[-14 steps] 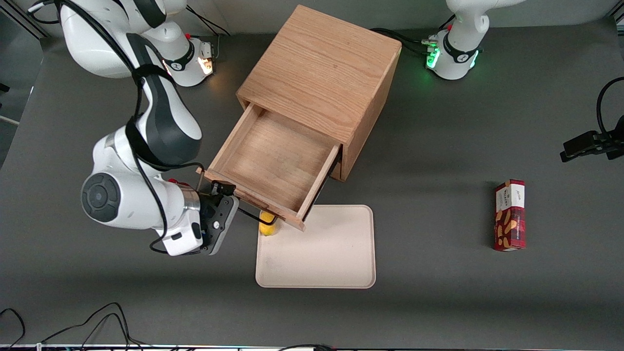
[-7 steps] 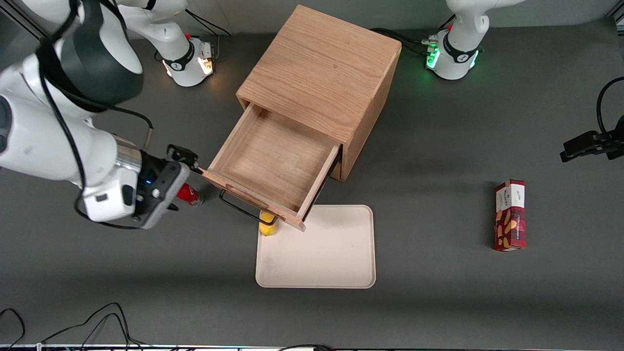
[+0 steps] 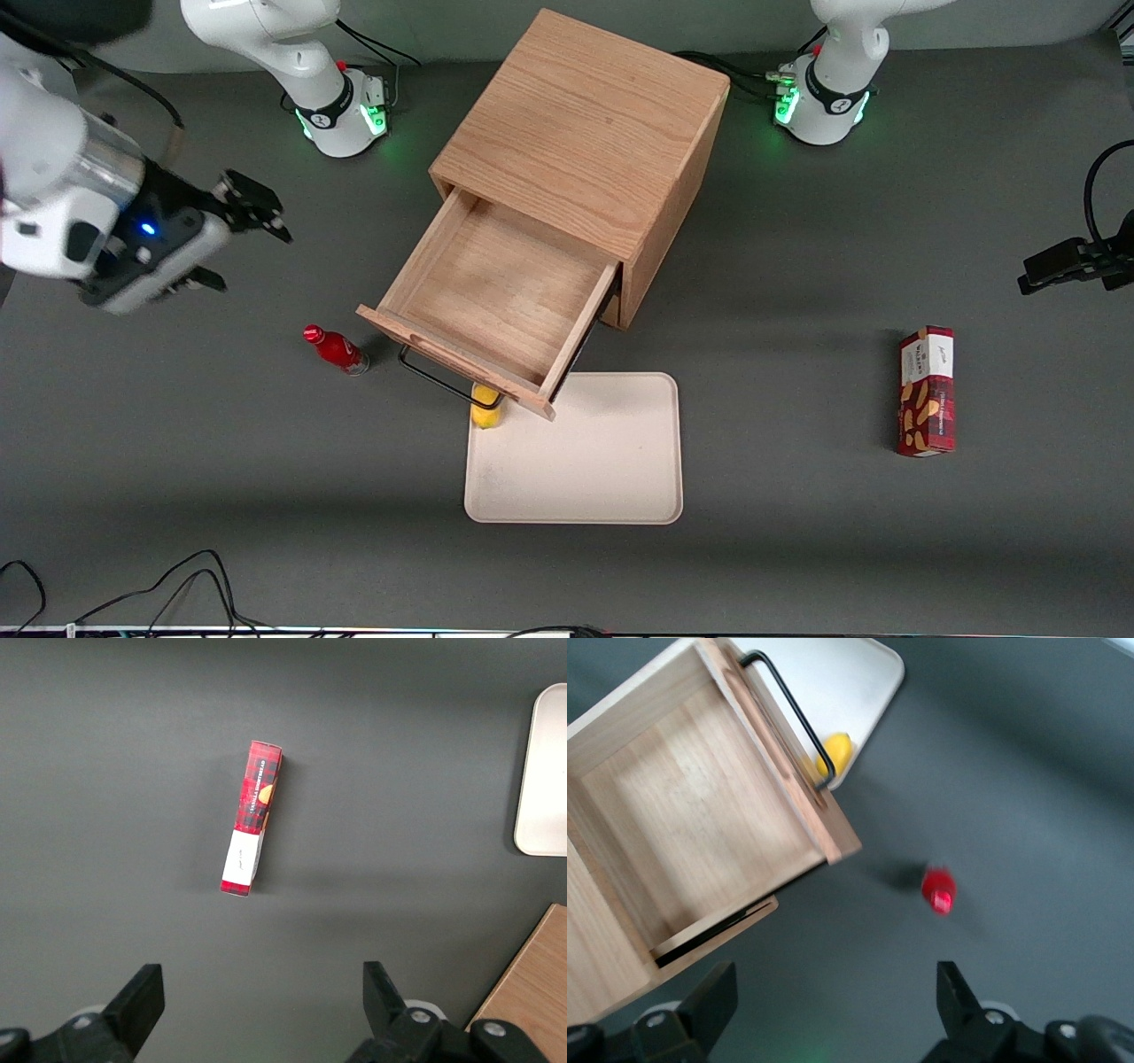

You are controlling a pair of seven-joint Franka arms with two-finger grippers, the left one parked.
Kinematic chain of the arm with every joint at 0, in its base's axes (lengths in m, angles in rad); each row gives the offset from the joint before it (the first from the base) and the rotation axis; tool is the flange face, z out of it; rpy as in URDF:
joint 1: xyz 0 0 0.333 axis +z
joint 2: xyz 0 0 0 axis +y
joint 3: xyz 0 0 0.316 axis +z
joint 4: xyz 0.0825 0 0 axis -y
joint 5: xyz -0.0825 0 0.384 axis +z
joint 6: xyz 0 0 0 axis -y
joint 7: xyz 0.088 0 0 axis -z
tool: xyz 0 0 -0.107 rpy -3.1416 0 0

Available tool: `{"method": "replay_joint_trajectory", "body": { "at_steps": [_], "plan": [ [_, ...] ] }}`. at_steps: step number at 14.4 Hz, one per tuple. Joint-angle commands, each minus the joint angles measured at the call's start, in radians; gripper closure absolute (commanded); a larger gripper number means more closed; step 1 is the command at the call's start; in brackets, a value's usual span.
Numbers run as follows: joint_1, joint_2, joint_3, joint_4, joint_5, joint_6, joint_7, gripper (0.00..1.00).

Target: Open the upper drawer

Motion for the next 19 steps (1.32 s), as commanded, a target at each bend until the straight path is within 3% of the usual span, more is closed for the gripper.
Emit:
{"method": "replay_joint_trajectory", "body": {
  "at_steps": [1, 5, 9, 16, 19],
  "plan": [
    [-0.022, -0.113, 0.008, -0.122, -0.019, -0.027, 0.218, 0.00],
    [-0.044, -0.123, 0.011, -0.121, -0.087, -0.086, 0.501, 0.00],
    [-0.048, -0.120, 0.020, -0.136, -0.166, -0.117, 0.509, 0.00],
    [-0.077, -0.284, 0.017, -0.337, -0.165, 0.018, 0.417, 0.00],
    [-0.062, -0.356, -0.041, -0.434, -0.159, 0.082, 0.380, 0.00]
  ]
}}
